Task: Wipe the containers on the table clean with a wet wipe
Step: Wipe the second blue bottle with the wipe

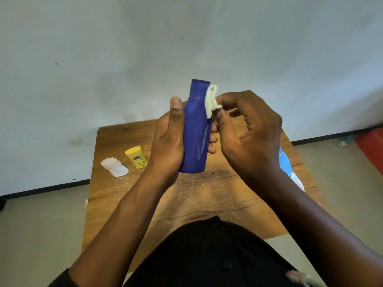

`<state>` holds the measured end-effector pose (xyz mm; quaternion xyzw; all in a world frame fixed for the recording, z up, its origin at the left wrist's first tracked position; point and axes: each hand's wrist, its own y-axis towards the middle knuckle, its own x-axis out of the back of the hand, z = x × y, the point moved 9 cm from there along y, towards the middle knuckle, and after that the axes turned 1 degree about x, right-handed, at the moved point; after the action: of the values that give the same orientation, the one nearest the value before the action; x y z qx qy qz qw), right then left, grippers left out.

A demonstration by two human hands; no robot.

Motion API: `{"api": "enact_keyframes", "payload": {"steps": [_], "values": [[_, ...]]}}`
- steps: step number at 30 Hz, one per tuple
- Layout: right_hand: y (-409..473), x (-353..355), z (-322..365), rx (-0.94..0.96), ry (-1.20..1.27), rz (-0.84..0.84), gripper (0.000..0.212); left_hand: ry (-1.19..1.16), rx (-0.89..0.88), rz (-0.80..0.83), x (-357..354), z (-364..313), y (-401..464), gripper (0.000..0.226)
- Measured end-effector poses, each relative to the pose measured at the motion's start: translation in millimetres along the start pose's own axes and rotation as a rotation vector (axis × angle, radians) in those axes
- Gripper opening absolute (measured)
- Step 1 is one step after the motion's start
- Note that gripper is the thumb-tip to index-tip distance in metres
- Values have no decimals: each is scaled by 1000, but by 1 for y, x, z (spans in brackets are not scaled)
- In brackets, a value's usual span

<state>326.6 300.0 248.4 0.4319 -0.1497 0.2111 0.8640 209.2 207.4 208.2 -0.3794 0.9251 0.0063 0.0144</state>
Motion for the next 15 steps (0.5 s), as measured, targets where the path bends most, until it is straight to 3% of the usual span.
{"api": "enact_keyframes", "payload": {"steps": [5, 12, 15], "values": [[-3, -1, -15, -78, 67, 24, 14, -4, 34, 83, -9, 7, 3, 55], [7, 13, 2, 24, 70, -2, 13, 53, 19, 30, -6, 3, 2, 49], [0, 3, 15, 87, -27, 54, 14, 44, 18, -42, 1, 2, 6, 61]]}}
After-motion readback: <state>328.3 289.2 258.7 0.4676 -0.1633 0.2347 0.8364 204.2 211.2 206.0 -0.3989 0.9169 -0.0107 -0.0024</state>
